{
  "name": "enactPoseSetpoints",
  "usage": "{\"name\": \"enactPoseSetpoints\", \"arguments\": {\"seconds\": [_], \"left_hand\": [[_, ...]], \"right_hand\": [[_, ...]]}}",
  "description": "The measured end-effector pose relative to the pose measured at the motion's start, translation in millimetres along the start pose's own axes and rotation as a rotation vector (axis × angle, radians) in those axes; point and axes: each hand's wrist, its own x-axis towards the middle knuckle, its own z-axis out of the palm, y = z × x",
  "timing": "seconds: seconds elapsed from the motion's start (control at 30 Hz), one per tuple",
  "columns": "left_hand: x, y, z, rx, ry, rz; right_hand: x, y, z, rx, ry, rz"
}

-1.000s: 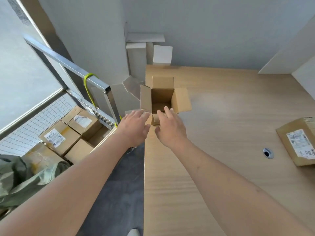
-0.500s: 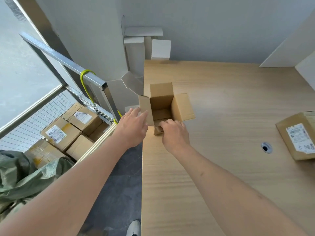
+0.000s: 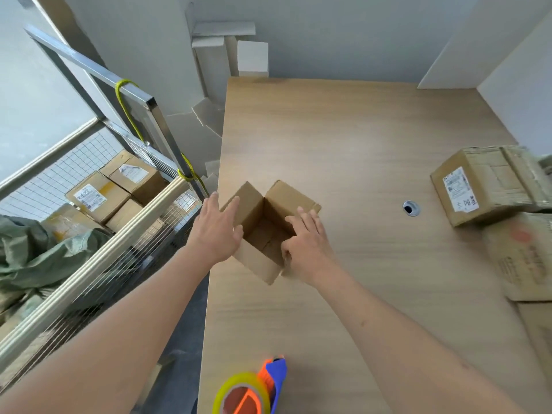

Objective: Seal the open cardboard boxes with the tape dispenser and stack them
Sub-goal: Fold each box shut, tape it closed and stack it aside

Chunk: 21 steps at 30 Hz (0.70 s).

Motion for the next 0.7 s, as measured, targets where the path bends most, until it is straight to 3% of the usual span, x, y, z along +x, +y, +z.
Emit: {"name": "enactPoseSetpoints", "arguments": {"seconds": [0.23,0.37,0.53,0.7], "left_hand": [[-67,25,23,-0.158,-0.077,0.090],[-94,36,31,-0.222,-0.044,0.188],[-105,37,42,-0.270,-0.101,0.275],[-107,18,51,-0.070,-0.345,0.387]], "right_hand": [[-66,21,0,-0.100,-0.144,-0.141],[-89,20,8,0.029,-0.108,-0.137],[-97,5,28,0.349,0.140,0.166],[-94,-3,43,0.596,0.132,0.445]]}}
